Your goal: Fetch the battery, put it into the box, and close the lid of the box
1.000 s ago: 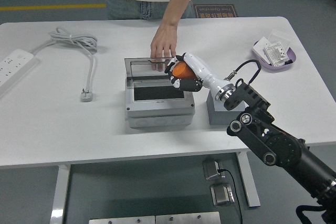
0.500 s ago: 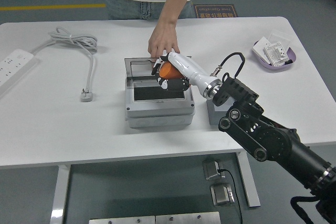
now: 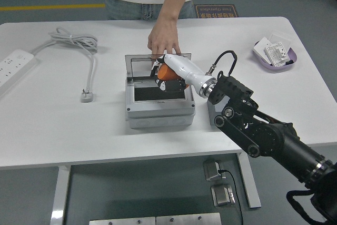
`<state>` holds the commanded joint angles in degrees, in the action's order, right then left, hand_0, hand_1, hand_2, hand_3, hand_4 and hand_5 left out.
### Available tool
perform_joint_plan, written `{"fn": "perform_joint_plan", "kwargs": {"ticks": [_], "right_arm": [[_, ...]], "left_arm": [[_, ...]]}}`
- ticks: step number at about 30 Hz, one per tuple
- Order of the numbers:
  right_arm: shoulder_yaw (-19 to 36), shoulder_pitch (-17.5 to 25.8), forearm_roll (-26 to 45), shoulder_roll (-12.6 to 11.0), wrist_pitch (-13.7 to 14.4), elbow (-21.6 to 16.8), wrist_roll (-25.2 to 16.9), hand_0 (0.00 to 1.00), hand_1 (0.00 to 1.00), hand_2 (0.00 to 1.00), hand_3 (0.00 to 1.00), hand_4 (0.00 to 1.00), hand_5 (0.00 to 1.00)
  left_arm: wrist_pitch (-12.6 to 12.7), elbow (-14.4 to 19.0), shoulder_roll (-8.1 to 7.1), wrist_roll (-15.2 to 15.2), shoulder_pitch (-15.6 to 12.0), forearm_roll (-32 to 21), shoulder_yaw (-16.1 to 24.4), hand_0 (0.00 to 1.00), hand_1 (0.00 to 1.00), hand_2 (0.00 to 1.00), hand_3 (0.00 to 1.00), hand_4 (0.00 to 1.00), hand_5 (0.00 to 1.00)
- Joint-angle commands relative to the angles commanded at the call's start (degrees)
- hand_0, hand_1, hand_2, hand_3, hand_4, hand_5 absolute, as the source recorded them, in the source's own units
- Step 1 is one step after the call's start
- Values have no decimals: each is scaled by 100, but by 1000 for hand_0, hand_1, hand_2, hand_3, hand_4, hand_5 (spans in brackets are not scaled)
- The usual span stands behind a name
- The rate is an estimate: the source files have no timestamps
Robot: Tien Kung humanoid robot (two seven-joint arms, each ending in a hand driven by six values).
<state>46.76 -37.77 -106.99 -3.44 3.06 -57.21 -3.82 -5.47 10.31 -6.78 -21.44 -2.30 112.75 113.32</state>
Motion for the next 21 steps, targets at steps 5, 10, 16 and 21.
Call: {"fn": "perform_joint_plan", "kwargs": {"ticks": [5, 10, 16, 21], "right_arm": [[17, -27, -159, 17, 10, 91, 0, 245, 341, 406, 299, 24, 2], [51, -38, -341, 14, 9, 81, -11, 264, 358, 411, 309, 42, 2], [82, -44, -563, 8, -8, 51, -83, 264, 358, 411, 309, 42, 2], [103, -25, -466, 5, -3, 53, -176, 278, 389, 425, 366, 116, 2]], "left_arm": [[-1, 0, -1, 2, -1, 2, 0, 589, 389, 595, 643, 717, 232], [-1, 0, 2, 3, -5, 6, 2, 589, 392, 595, 643, 717, 234], [1, 0, 3, 13, 2, 3, -3, 589, 392, 595, 643, 717, 234], [0, 0, 5, 19, 9, -14, -18, 589, 393, 595, 644, 717, 234]]}}
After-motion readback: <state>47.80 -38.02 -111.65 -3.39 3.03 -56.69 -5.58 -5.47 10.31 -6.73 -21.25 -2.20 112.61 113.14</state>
